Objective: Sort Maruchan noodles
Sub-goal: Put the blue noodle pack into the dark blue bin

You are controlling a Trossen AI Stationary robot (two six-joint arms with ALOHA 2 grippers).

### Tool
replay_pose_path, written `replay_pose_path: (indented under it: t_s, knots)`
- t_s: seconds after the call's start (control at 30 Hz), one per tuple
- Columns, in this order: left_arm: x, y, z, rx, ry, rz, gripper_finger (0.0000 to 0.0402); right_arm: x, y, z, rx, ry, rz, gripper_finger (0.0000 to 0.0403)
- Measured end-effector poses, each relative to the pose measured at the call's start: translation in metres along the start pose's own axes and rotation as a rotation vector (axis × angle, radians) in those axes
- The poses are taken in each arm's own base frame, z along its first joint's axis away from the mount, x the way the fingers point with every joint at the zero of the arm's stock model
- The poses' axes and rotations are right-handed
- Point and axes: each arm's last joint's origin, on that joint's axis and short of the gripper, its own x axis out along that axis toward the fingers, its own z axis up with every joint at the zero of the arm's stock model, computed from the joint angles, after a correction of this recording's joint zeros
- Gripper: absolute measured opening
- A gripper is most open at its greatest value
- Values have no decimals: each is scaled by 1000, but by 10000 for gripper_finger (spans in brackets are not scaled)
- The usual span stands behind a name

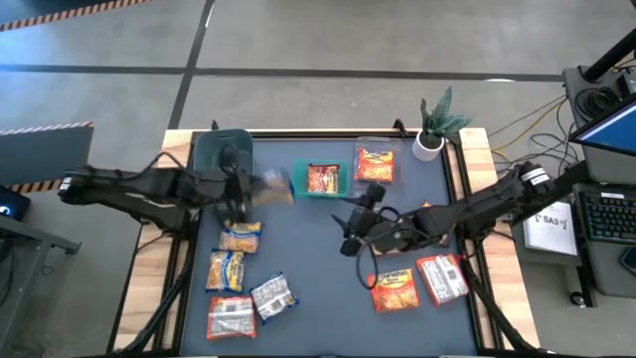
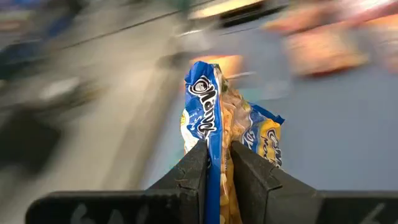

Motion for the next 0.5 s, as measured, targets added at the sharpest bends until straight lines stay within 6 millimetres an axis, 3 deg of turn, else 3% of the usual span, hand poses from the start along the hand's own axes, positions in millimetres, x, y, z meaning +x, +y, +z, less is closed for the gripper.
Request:
replay_pose_path:
  t_s: [0.17, 0.33, 0.5]
  knots:
    - [-5, 27, -6, 17, 157, 373, 41, -2, -3, -8, 3, -107, -8, 219]
    - [9, 57, -28, -139, 313, 568, 41, -6, -10, -9, -12, -135, -19, 219]
    - [29, 85, -64, -280, 495, 681, 41, -15, -24, 1, 24, -172, -32, 219]
